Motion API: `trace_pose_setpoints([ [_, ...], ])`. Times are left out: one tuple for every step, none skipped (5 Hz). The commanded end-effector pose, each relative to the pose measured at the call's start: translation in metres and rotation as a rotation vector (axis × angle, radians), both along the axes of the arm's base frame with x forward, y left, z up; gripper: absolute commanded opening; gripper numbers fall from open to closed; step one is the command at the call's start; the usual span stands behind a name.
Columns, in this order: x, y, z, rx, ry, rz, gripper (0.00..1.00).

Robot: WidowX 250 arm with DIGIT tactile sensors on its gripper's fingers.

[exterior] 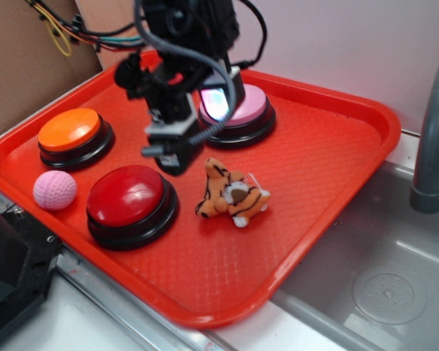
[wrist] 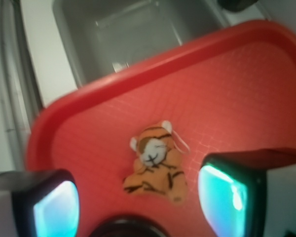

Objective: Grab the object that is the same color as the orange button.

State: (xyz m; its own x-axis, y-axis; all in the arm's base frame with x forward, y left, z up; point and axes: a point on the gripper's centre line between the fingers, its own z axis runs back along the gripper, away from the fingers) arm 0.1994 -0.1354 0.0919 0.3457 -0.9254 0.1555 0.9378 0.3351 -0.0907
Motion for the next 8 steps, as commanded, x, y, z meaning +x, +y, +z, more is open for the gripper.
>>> trace_pose_setpoints([
  [-0.001, -0.004, -0.038, 0.047, -0.052, 0.066, 1.0],
  [-0.006, 0.002, -0.059, 0.099, -0.077, 0.06, 1.0],
  [-0.006, 0.002, -0.067, 0.128, -0.068, 0.01, 1.0],
  [-0.005, 0.003, -0.064, 0.14, -0.086, 0.048, 0.0],
  [-0.002, 0.006, -0.043, 0.114, -0.104, 0.127, 0.0],
  [0.007, 0.014, -0.002, 0.089, -0.094, 0.318, 0.0],
  [0.007, 0.036, 0.039, 0.158, -0.137, 0.568, 0.0],
  [0.01, 0.071, 0.069, 0.147, -0.076, 0.817, 0.0],
])
